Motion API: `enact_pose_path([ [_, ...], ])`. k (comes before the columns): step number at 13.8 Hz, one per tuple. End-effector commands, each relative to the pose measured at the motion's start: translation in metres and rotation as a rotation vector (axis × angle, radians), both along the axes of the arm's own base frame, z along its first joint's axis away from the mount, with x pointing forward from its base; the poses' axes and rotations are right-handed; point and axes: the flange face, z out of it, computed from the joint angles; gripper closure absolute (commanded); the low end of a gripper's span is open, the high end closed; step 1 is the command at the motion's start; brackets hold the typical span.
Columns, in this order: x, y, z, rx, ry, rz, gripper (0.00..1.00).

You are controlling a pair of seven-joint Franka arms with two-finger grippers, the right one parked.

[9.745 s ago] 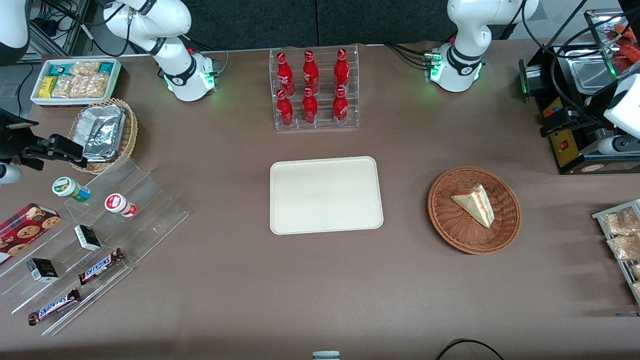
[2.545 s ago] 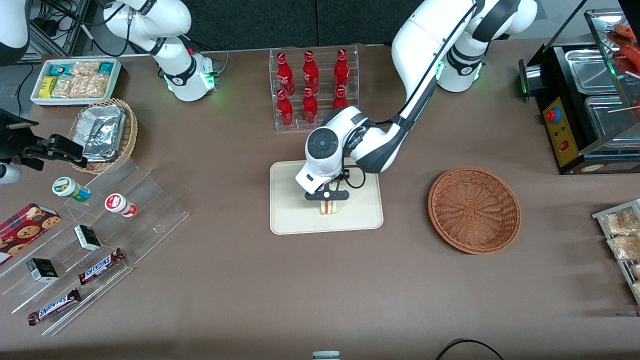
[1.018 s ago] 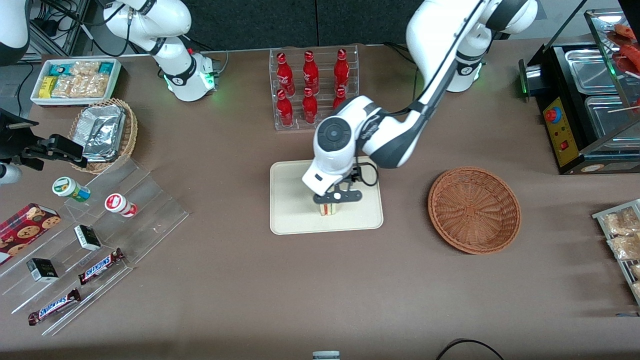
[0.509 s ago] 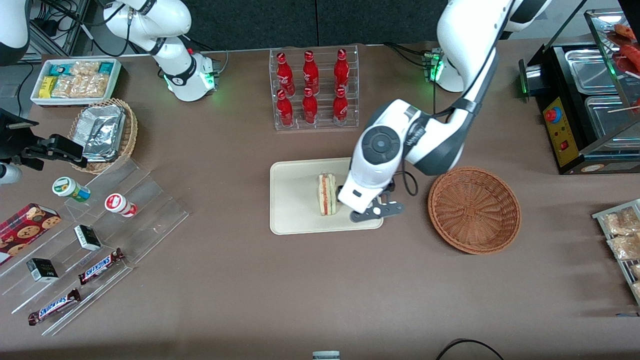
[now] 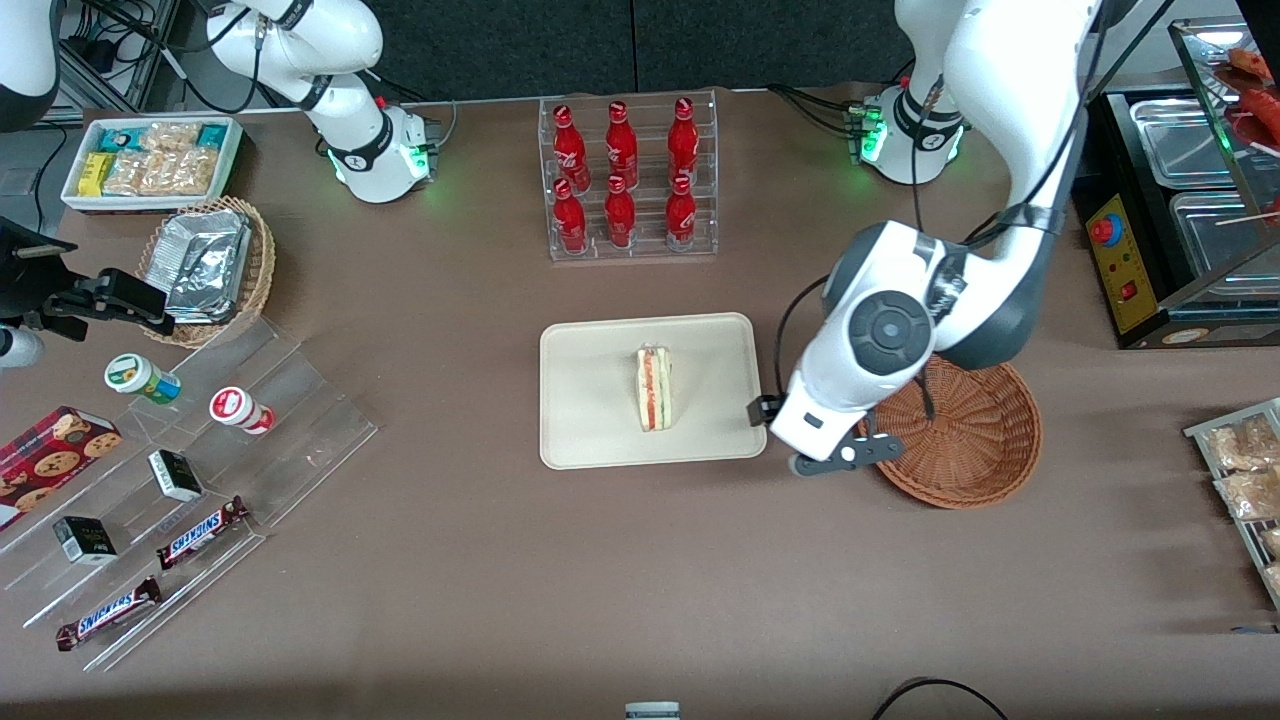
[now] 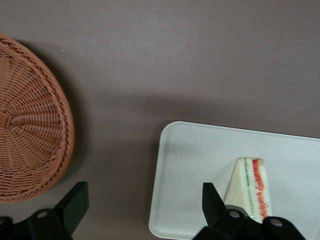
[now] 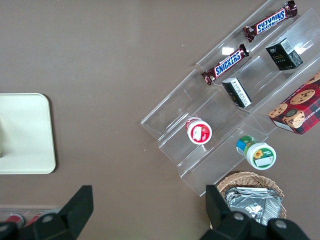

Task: Place sandwich from basket to tray

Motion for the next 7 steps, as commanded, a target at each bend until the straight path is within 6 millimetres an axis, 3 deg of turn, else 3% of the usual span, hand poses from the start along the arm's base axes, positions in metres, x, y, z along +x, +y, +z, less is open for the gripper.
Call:
enact_pose_path([
  [1, -0.002, 0.031, 0.012, -0.018, 0.041, -0.023, 0.00],
  [7, 0.008, 0.090, 0.029, -0.044, 0.078, -0.080, 0.00],
])
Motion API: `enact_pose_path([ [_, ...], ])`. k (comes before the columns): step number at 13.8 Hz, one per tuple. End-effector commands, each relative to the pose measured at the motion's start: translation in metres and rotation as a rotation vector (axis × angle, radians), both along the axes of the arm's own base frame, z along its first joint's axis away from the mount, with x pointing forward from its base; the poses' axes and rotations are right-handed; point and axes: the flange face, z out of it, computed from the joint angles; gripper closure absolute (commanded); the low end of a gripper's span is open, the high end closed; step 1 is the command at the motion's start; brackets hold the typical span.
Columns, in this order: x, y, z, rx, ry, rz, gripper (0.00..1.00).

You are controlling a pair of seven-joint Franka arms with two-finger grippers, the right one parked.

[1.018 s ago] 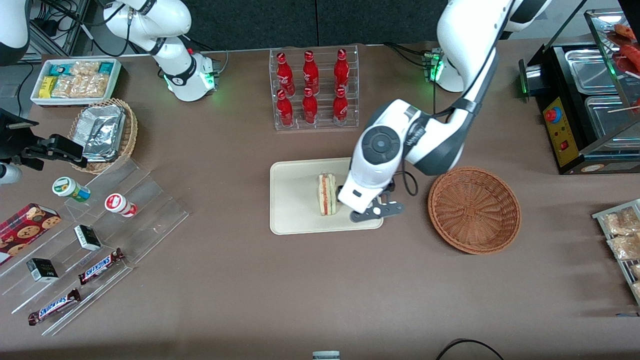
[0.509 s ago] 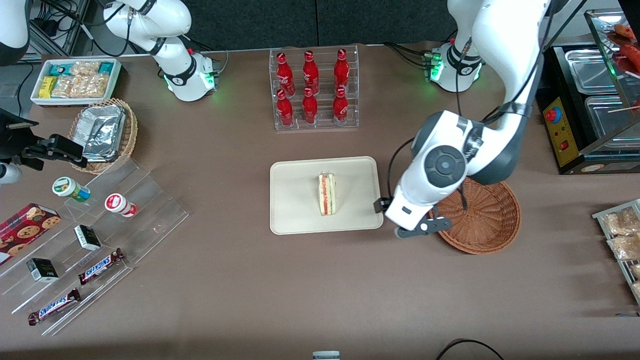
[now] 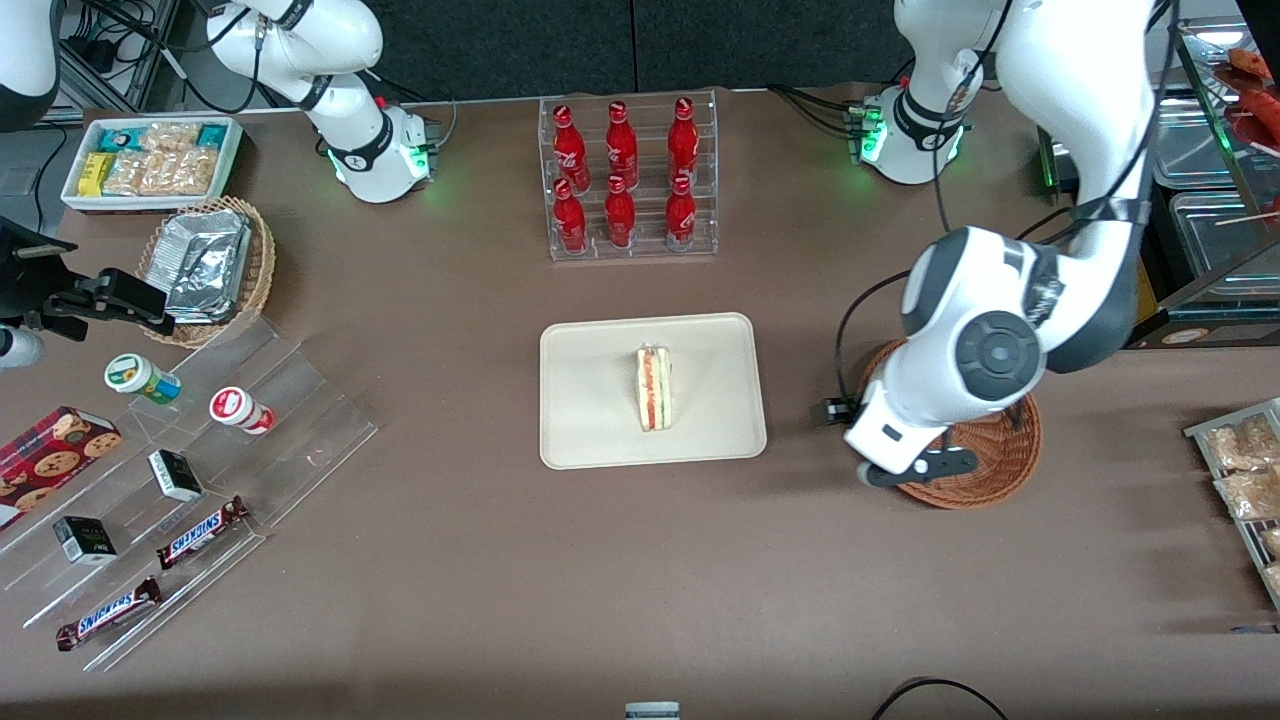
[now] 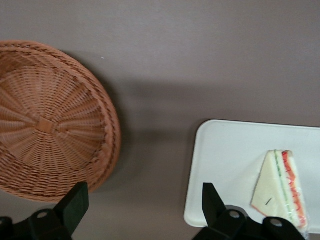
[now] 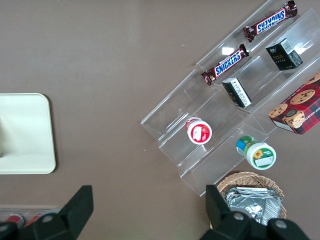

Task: Place sandwich from basket to tray

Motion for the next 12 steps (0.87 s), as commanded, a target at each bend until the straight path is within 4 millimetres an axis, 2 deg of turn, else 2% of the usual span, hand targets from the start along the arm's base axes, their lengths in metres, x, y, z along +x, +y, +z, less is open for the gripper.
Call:
enact_pose_path([
  [1, -0.007, 0.030, 0.015, -0.032, 0.027, -0.029, 0.00],
  [4, -0.013, 0.065, 0.030, -0.037, 0.044, -0.062, 0.00],
  [6, -0.018, 0.073, 0.042, -0.045, 0.045, -0.065, 0.00],
  [8, -0.025, 0.097, 0.055, -0.058, 0.033, -0.023, 0.00],
  [10, -0.031, 0.111, 0.069, -0.057, 0.035, -0.006, 0.00],
  [12, -0.044, 0.122, 0.090, -0.055, 0.048, -0.001, 0.00],
])
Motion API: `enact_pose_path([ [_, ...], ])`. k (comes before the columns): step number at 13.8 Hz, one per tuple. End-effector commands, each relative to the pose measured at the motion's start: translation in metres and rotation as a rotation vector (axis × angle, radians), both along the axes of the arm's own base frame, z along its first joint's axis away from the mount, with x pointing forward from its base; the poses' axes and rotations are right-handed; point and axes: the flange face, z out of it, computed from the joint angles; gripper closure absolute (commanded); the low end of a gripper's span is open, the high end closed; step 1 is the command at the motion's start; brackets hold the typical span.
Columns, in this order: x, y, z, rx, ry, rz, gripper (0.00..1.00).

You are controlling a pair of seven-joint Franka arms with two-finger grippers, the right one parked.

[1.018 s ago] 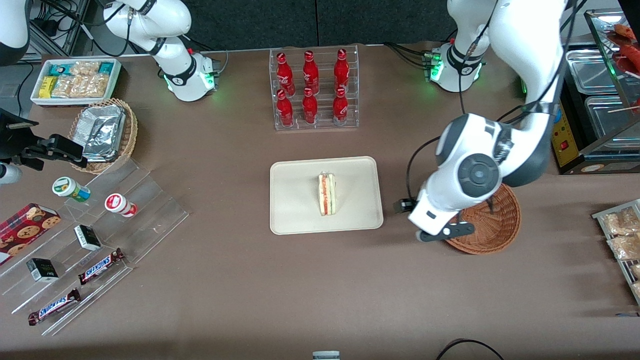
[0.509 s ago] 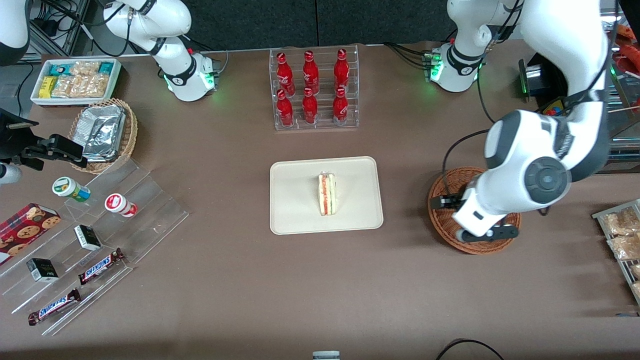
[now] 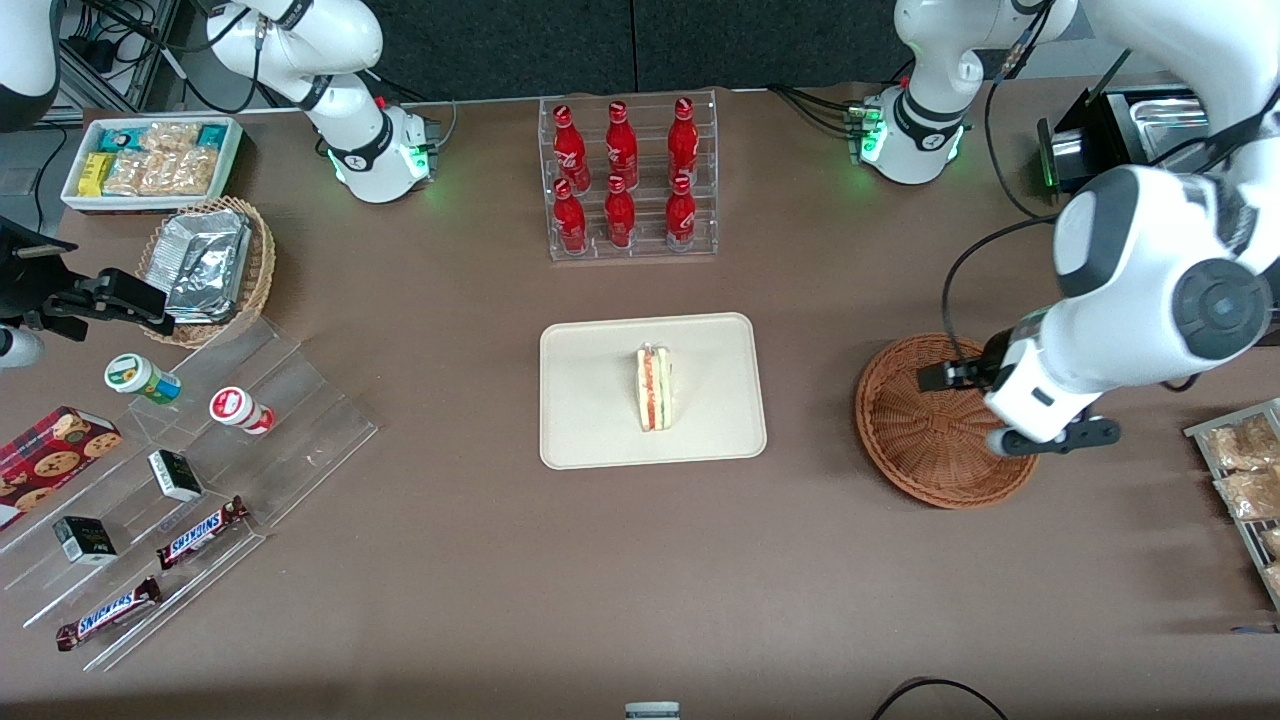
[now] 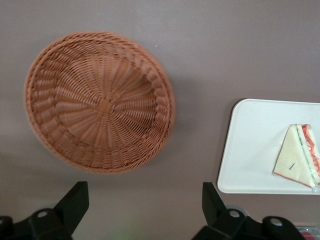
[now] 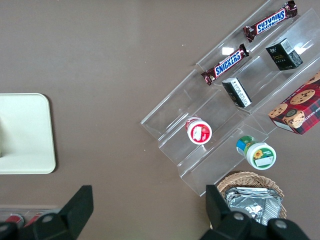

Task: Place sandwich from basket to tray

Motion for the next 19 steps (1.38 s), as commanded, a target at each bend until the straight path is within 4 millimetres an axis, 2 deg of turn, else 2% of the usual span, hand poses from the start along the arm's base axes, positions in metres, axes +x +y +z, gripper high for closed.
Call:
enact_pose_path([
  [1, -0.026, 0.013, 0.030, -0.004, 0.021, -0.008, 0.00],
  [3, -0.031, 0.015, 0.043, 0.000, 0.007, -0.031, 0.00],
  [6, -0.038, 0.024, 0.065, 0.034, -0.007, -0.156, 0.00],
  [9, -0.040, 0.038, 0.082, 0.038, 0.004, -0.138, 0.00],
  [16, -0.062, 0.051, 0.119, 0.054, 0.013, -0.136, 0.00],
  [19, -0.068, 0.071, 0.128, 0.048, 0.016, -0.166, 0.00],
])
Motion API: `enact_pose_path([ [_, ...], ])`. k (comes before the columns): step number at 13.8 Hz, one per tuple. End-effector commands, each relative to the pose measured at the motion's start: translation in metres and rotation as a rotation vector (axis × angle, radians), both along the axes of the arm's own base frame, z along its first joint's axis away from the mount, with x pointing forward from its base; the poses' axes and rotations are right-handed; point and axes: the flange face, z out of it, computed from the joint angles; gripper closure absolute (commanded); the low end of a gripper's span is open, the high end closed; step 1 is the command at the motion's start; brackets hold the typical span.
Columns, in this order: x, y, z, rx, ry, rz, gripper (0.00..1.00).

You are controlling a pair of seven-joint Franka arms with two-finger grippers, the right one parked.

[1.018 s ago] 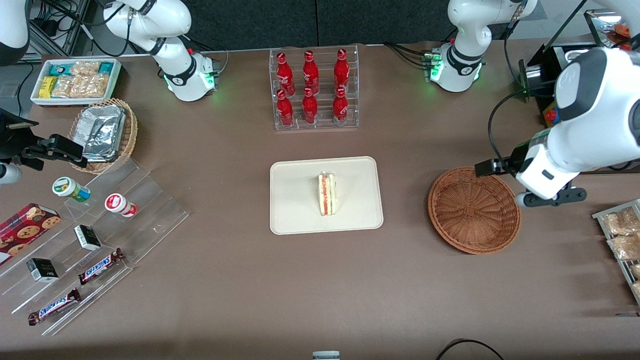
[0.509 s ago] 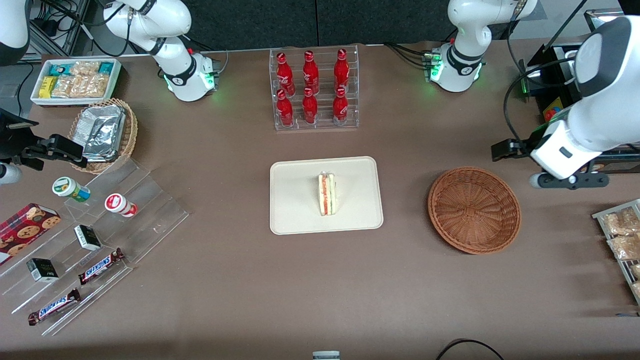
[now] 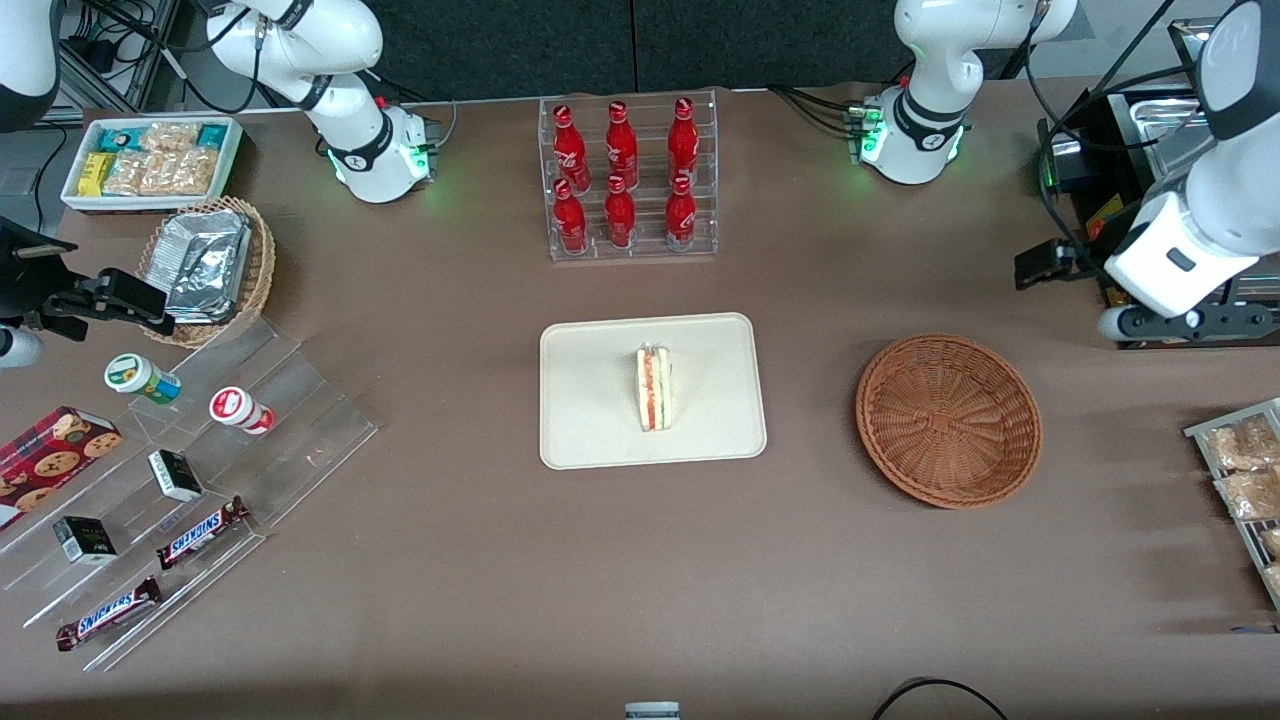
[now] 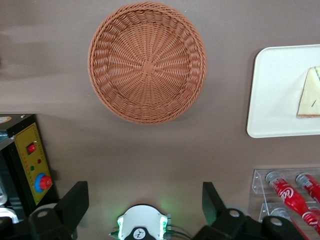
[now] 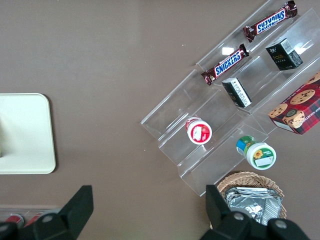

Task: Place sandwich from basket to tray

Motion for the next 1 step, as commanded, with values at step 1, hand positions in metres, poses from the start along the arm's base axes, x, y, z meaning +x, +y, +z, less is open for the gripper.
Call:
enact_pose_path([
  [1, -0.0058, 0.0139, 0.0112, 0.003, -0.003, -0.024, 0.00],
])
